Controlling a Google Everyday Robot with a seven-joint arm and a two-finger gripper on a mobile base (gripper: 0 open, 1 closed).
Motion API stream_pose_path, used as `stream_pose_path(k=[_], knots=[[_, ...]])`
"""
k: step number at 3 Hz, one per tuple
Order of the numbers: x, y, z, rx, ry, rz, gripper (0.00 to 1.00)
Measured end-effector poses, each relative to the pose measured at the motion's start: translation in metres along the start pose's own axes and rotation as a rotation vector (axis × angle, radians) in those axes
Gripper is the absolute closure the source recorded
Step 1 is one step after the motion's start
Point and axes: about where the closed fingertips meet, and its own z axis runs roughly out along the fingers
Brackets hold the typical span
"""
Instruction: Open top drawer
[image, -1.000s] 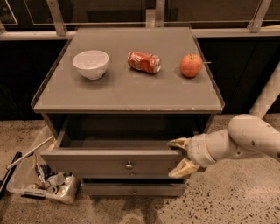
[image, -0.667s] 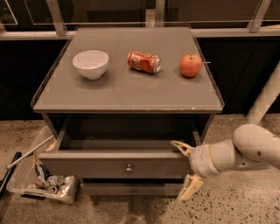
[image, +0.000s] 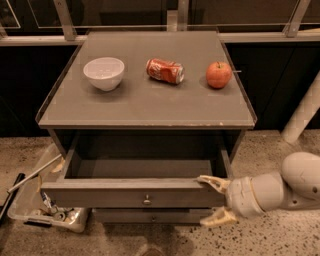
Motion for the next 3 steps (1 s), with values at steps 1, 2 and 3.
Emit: stream_pose_path(k=[1,2,3], knots=[[-0.004,-0.0016,-0.0031,0.0,0.0,0.0,0.74],[-0.0095,-0.0035,-0.0087,0.0,0.0,0.0,0.97],[-0.0138,-0.0045,-0.0129,0.0,0.0,0.0,0.0]])
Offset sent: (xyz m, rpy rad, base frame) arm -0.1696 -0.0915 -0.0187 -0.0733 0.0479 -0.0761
